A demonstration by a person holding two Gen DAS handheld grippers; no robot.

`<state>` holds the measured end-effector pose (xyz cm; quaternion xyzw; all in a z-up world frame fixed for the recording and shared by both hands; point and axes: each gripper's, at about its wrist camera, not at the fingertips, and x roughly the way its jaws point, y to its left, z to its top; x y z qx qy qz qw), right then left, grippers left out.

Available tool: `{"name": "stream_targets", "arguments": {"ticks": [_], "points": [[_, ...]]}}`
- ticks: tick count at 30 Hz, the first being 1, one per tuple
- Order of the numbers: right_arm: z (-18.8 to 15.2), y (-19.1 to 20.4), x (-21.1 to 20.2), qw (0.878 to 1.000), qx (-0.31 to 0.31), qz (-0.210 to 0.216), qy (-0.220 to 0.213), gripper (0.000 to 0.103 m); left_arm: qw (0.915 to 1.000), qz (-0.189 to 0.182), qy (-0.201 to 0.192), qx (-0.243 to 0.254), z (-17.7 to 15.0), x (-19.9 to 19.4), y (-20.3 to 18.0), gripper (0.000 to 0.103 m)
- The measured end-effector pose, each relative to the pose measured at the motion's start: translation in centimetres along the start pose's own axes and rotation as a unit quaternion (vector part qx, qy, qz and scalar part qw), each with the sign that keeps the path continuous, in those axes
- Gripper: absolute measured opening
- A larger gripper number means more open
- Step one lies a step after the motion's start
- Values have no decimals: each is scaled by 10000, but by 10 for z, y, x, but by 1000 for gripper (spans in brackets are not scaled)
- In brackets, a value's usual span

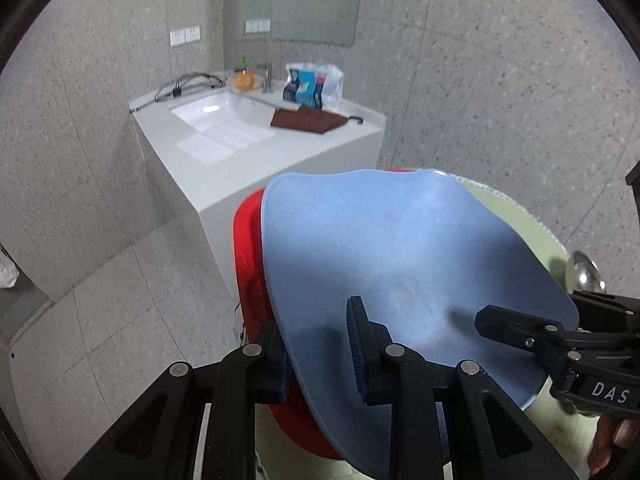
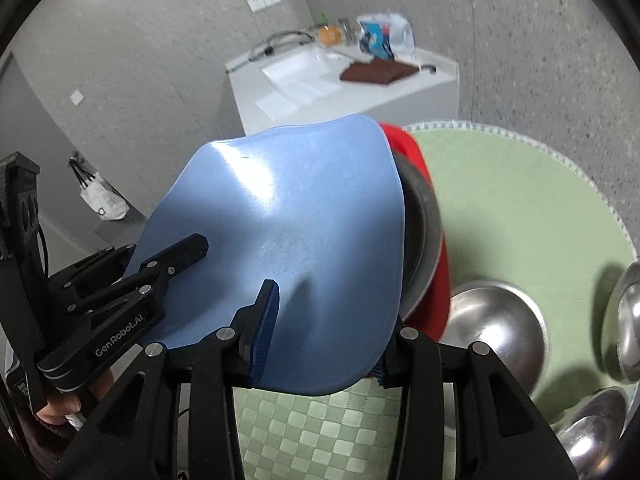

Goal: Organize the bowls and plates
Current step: 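Carry the blue plate with both tools onto the bowl in the red basin, then open both tools and release the blue plate in the basin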

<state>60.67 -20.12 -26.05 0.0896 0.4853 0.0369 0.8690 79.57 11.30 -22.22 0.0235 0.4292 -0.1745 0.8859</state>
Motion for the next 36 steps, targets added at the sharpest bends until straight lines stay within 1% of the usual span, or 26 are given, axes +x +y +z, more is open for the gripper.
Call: {"name": "stream_targets", "arguments": {"ticks": [4, 8, 9, 11, 13, 14, 16, 18, 20, 22, 24, 27, 29, 31, 32, 35, 36], "points": [[0, -1, 13, 9999, 49, -90, 86, 42, 9999, -69, 106, -21, 13, 17, 5, 21], [-1, 0, 16, 9998, 57, -191, 85, 43, 10000, -78, 41, -19, 13, 18, 7, 24], [-1, 0, 16, 9997, 77, -190, 92, 45, 10000, -52, 47, -32, 13, 18, 7, 28], [-1, 0, 15, 9997, 107, -201, 85, 54, 9999, -22, 48, -130, 9, 14, 9, 38], [-1, 0, 12, 9997, 148, -186, 62, 60, 9996, 88, -90, -234, 5, 7, 8, 63], [-2, -1, 7, 9997, 152, -166, 10, 64, 9993, 165, -171, -280, 3, 4, 7, 66], [-3, -1, 0, 9997, 160, -179, -51, 68, 9985, 303, -274, -358, 0, -4, 5, 67], [-4, -5, -10, 9997, 206, -145, -75, 69, 9972, 490, -338, -463, -4, -12, 1, 68], [-6, -13, -22, 9996, 267, -39, -88, 70, 9949, 630, -524, -580, -7, -27, -6, 75], [-7, -23, -41, 9995, 274, 66, -164, 70, 9920, 741, -782, -658, -11, -44, -17, 83], [-6, -29, -58, 9995, 172, 66, -259, 76, 9900, 798, -966, -651, -17, -59, -33, 85], [0, -47, -80, 9993, -57, 33, -373, 79, 9894, 663, -1101, -680, -29, -71, -69, 89], [3, -66, -85, 9993, -228, -86, -294, 80, 9904, 546, -1051, -716, -42, -69, -98, 92], [3, -86, -83, 9992, -321, -222, -94, 80, 9920, 495, -873, -764, -53, -62, -125, 92], [2, -101, -79, 9990, -340, -272, 99, 80, 9927, 455, -819, -761, -58, -58, -138, 92], [-1, -129, -68, 9971, -548, -339, 397, 80, 9925, 571, -636, -879, -67, -44, -173, 92], [-2, -136, -64, 9968, -565, -342, 453, 80, 9926, 566, -557, -920, -64, -39, -181, 92]]}}
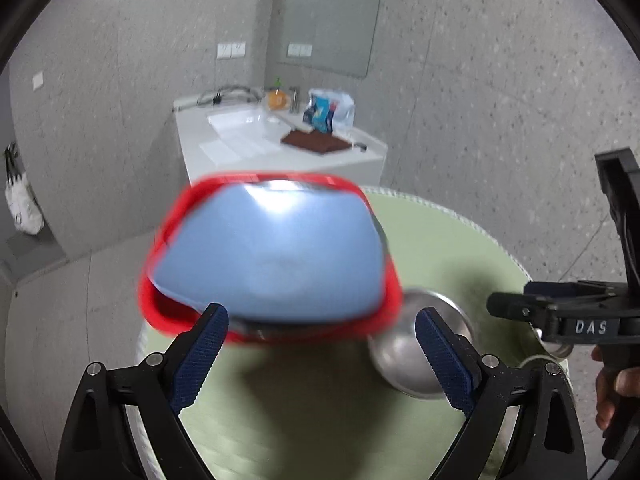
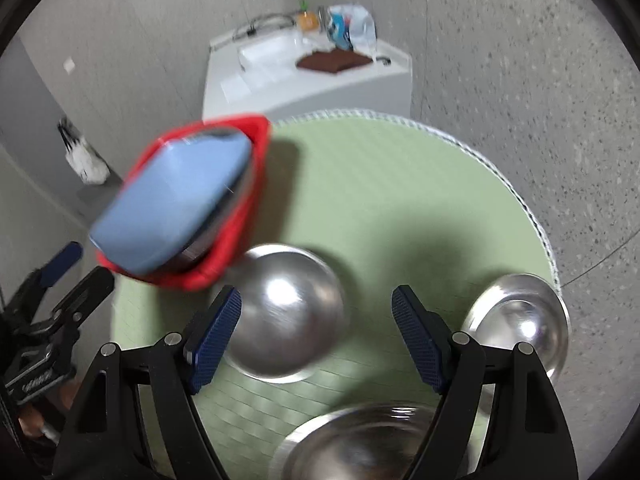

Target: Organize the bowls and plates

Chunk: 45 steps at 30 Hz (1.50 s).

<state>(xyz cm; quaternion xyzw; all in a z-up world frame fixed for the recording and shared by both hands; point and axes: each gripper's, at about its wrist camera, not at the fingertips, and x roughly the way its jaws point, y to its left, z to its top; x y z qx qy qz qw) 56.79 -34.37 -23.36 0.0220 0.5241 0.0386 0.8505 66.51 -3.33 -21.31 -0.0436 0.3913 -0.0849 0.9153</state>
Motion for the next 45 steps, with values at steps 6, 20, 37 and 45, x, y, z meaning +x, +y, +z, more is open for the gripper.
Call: {"name": "stream_targets", "arguments": {"ticks": [6, 20, 37, 45], "points": [[-6, -57, -10, 9996, 143, 215, -61, 80, 9994, -216, 183, 178, 8, 21, -69, 92], [-46, -203, -19, 9920, 1149, -530, -19, 79, 9781, -758, 1388, 1351, 36, 132, -222, 74], [-70, -215, -8, 9872, 1574, 249, -35, 14, 9654, -1251, 1567, 1669, 42, 146, -251, 9], [-59, -168, -91, 9883, 1227, 137, -892, 14, 9739, -1570, 776, 1441, 52, 50, -209, 9]]}}
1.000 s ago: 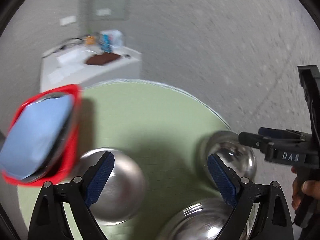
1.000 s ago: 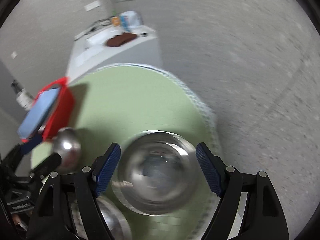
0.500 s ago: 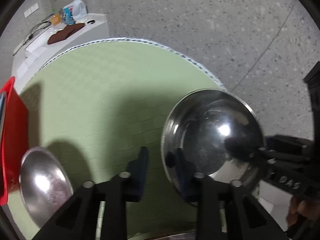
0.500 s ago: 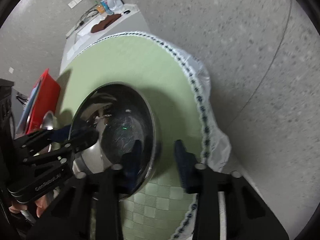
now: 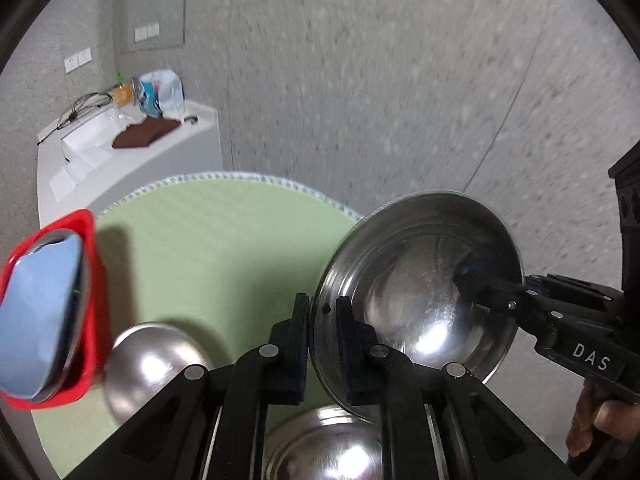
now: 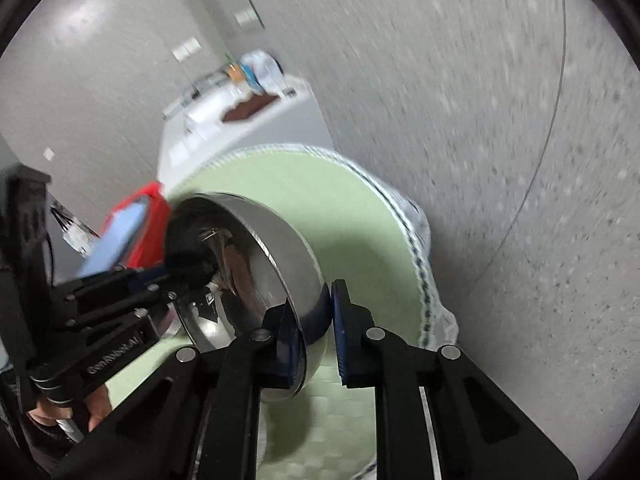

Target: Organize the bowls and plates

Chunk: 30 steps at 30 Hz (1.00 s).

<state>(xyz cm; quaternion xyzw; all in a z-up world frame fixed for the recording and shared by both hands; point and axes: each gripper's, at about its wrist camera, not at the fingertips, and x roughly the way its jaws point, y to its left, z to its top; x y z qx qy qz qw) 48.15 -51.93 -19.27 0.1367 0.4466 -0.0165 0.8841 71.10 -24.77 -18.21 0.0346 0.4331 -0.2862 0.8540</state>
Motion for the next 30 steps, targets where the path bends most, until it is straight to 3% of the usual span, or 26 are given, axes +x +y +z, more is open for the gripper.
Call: {"name": "stream_targets", "arguments": {"ticks": [6, 10, 14, 23, 30], "points": [[-22, 47, -35, 9995, -192, -20, -231, 14, 9999, -46, -120, 93, -47, -62, 13, 9], [-55, 63, -27, 10000, -87, 5, 36, 14, 9998, -81, 123, 98, -83, -79, 25, 10], [-85, 68, -9, 9994, 80, -104, 314, 14, 9990, -44, 403, 176, -106, -71, 26, 10], [-104, 64, 15, 9977, 324, -344, 485, 15, 9973, -152, 705, 155, -106, -40, 26, 10], [-105, 63, 22, 9969, 254, -557, 489, 18, 9972, -305, 682, 38, -102, -27, 36, 12]]}}
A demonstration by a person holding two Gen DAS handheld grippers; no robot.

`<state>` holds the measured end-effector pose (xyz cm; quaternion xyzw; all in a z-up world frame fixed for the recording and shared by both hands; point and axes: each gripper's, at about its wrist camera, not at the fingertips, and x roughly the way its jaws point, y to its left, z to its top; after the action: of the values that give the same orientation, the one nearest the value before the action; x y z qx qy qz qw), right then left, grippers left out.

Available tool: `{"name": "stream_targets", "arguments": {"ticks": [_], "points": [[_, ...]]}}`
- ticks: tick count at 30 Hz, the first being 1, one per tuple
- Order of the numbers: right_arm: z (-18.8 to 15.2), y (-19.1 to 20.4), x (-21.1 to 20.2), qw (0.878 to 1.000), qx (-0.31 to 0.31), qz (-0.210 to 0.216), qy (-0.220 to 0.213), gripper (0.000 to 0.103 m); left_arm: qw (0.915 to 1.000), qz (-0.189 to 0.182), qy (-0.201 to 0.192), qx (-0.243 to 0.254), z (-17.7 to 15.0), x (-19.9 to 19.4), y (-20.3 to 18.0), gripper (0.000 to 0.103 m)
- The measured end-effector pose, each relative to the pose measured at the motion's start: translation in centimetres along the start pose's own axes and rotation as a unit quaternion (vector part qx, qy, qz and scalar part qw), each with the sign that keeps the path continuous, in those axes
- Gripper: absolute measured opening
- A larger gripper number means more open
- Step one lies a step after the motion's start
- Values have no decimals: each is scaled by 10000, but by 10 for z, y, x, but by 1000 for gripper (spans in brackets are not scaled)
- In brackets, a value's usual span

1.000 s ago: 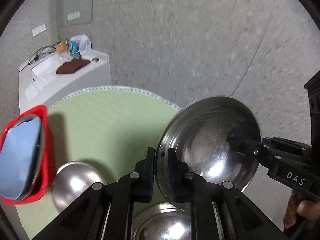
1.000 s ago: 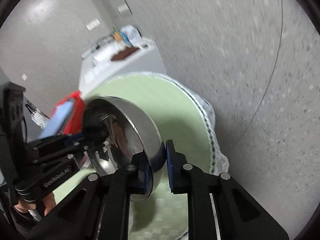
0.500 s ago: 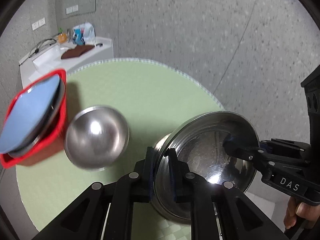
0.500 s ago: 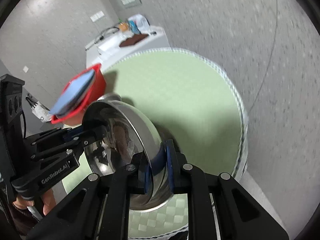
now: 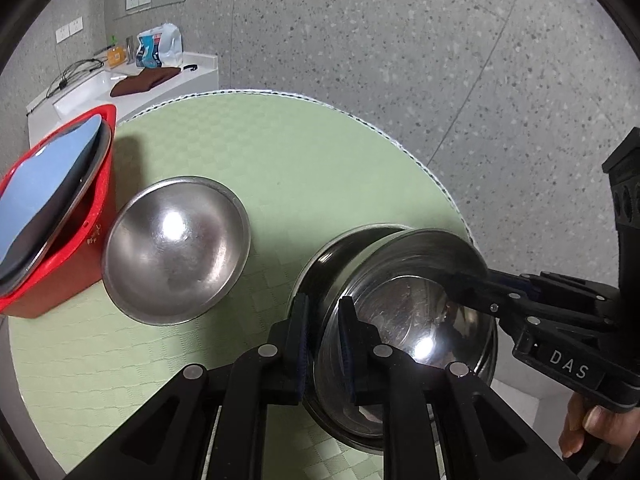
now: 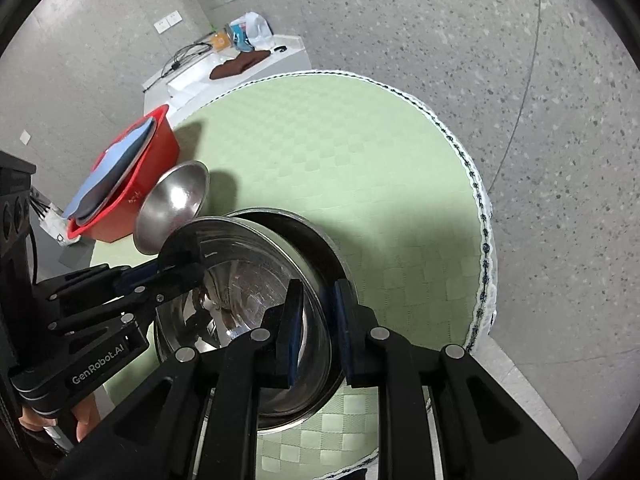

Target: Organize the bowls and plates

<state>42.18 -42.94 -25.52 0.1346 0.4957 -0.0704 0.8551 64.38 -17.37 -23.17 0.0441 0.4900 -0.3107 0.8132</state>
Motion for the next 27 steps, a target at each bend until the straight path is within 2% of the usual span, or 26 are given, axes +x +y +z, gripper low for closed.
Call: {"name": "stream_targets", "arguments": {"ticks": [3, 5, 6, 8, 11, 12, 13, 14, 16, 18, 20, 24, 27], "points": [[1, 2, -2, 10000, -88, 29, 6, 25, 10000, -59, -41, -50, -2, 0, 3, 13], [2, 8, -5, 9997, -216, 113, 13, 42, 9998, -144, -63, -90, -6, -2, 5, 15], [3, 11, -6, 9995, -283, 138, 15, 46, 9997, -178, -71, -121, -8, -3, 7, 15], [5, 18, -8, 9990, -449, 64, -4, 63, 9995, -252, -89, -193, -11, -7, 12, 15], [9, 23, -14, 9981, -607, 75, -72, 64, 9985, -357, -255, -321, -15, -20, 20, 17], [11, 23, -16, 9980, -617, 123, -85, 64, 9983, -272, -361, -355, -17, -25, 22, 26], [15, 22, -20, 9977, -654, 148, -91, 64, 9977, -110, -518, -427, -19, -34, 27, 40], [18, 22, -22, 9976, -675, 144, -96, 65, 9964, -7, -658, -526, -20, -41, 33, 48], [29, 20, -27, 9972, -712, 169, -170, 67, 9905, 217, -1031, -887, -23, -59, 49, 68], [45, 19, -27, 9964, -789, 240, -208, 68, 9825, 518, -1282, -1244, -26, -70, 65, 74], [65, 22, -20, 9954, -873, 342, -186, 68, 9747, 755, -1372, -1593, -27, -73, 81, 77], [98, 37, 15, 9923, -1092, 568, 146, 68, 9656, 1115, -1112, -2071, -27, -60, 103, 77], [112, 54, 52, 9874, -1294, 722, 560, 68, 9619, 1308, -950, -2203, -23, -46, 101, 77]]}}
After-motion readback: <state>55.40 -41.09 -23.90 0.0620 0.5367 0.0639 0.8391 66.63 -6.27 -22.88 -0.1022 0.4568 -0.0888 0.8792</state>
